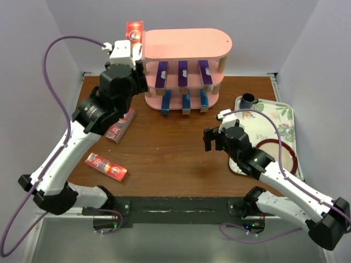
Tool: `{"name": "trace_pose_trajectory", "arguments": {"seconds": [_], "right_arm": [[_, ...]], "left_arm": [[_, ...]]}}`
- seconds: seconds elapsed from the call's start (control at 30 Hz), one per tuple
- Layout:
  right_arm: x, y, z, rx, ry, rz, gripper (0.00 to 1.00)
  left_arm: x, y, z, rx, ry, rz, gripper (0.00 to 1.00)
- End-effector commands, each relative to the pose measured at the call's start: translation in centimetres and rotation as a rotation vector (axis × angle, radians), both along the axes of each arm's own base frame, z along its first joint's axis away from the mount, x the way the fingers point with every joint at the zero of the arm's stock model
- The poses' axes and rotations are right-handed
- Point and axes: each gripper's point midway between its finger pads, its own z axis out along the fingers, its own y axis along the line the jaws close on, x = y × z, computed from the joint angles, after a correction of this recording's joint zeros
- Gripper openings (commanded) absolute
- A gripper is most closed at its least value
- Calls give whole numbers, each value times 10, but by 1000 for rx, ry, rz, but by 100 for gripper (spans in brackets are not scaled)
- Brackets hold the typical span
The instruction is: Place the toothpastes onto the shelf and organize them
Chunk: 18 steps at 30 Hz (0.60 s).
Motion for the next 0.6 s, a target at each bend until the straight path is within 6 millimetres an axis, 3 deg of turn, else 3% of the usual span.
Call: {"name": "trace_pose_trajectory", "arguments": {"seconds": [0.0,0.03,0.1,0.17,0.2,0.23,0.37,0.57], "right_arm": [[2,2,1,26,-13,4,99],[1,3,0,26,-12,3,99],[1,2,0,29,-15,3,99],[2,3,-2,27,-11,4,99],[1,4,-3,25,-9,7,99],[2,3,-6,21,-4,6,99],[2,4,-10,15,0,10,99],[2,9,-19,13,20,26,99]], "left_arm": [[19,-17,38,45,-80,-74,28],[22,-16,51,31,-107,-69,28],[38,-25,49,53,-105,-70,27],[48,-25,58,43,-125,-68,27],[59,-34,49,53,-105,-84,27],[64,-32,56,45,-119,-81,27],[92,-44,38,64,-77,-91,28],[123,-43,21,42,-45,-79,28]]}}
